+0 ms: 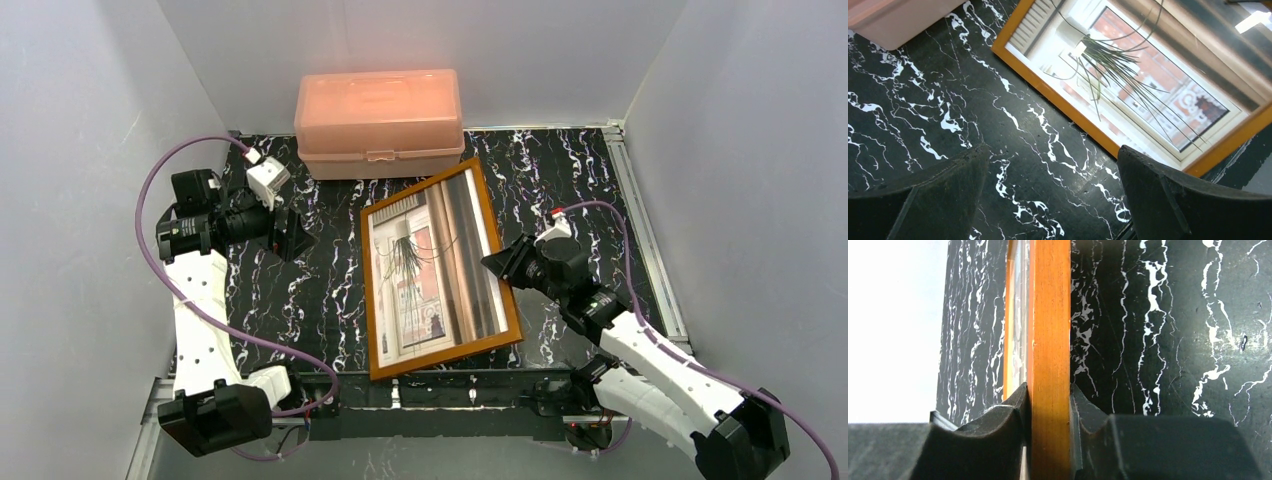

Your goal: Put the photo into the frame

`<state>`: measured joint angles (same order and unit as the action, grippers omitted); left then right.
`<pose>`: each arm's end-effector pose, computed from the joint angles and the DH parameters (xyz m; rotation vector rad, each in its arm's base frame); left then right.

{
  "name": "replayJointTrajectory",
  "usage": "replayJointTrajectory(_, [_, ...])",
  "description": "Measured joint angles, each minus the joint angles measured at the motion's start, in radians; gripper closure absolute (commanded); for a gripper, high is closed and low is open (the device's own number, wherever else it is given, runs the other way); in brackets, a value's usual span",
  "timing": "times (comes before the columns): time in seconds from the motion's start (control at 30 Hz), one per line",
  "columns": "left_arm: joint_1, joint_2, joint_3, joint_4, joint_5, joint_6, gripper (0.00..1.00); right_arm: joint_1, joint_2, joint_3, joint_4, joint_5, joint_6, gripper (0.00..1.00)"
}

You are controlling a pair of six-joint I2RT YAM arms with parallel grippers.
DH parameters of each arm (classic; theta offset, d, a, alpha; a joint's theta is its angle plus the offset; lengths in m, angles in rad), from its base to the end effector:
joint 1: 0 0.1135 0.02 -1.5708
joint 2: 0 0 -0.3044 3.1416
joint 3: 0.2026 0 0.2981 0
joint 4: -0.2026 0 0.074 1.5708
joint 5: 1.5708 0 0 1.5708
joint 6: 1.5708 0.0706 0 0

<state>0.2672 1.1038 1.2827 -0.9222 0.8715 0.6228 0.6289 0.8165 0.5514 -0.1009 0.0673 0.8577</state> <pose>0.2530 0.0133 0.4155 0.7605 1.9071 -0.4651 0.2001 0.1397 0.2650 0.2811 2.0306 0.9029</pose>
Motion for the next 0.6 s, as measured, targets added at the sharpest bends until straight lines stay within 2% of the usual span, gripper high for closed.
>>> replayJointTrajectory(0.23, [0.0,0.018,0.013,-0.064,-0.006,0.051,0.01,0.0,0.053,-0.138,0.211,0.058,0.072,0.79])
replayJointTrajectory(0.4, [0.0,0.04,0.032,-0.089,-0.007,0.067,0.02,0.0,0.121,-0.201,0.335,0.092,0.1,0.74])
replayJointTrajectory(0.5, [0.0,0.047,0.036,-0.103,-0.008,0.075,0.02,0.0,0.161,-0.209,0.377,0.099,0.104,0.66])
replayJointTrajectory(0.6, [0.0,0.047,0.037,-0.115,-0.011,0.086,0.02,0.0,0.169,-0.209,0.388,0.101,0.084,0.51])
